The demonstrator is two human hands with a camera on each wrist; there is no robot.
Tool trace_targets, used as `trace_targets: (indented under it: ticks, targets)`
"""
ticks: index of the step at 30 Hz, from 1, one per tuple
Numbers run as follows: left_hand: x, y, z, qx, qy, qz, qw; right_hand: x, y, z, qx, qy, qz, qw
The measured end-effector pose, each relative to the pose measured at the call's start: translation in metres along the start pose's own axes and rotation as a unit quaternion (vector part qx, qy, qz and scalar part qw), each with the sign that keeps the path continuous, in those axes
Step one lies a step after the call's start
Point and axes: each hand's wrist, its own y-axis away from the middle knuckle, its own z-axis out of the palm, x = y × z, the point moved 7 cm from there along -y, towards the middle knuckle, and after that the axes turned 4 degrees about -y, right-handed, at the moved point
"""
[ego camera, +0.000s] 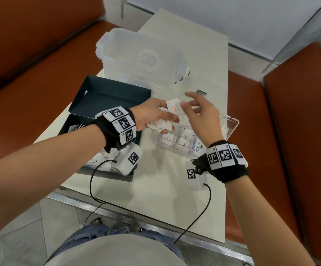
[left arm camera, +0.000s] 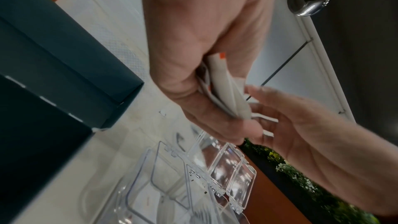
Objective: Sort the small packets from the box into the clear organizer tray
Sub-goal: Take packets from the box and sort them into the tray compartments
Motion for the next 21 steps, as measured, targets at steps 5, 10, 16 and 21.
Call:
trace_targets:
  ticks: [5, 10, 16, 21]
  targets:
    - [0.001, -0.001, 0.014, -0.022, 0.008, -0.001, 1.000, 0.003, -0.010, -0.011, -0.009, -0.023, 0.033, 0.999]
    - [-0.003, -0.005, 0.011, -0.016, -0.003, 0.000, 1.000, 0.044, -0.009, -0.059, 0.060, -0.055, 0.103, 0.991]
    - [0.003, -0.009, 0.002, 0.025, 0.021, 0.012, 0.999, 0.078, 0.001, -0.066, 0.016, -0.009, 0.130, 0.991]
    - [0.008, -0.008, -0.013, 0.065, 0.042, 0.023, 0.997, 0.079, 0.001, -0.027, -0.012, -0.074, 0.167, 0.983]
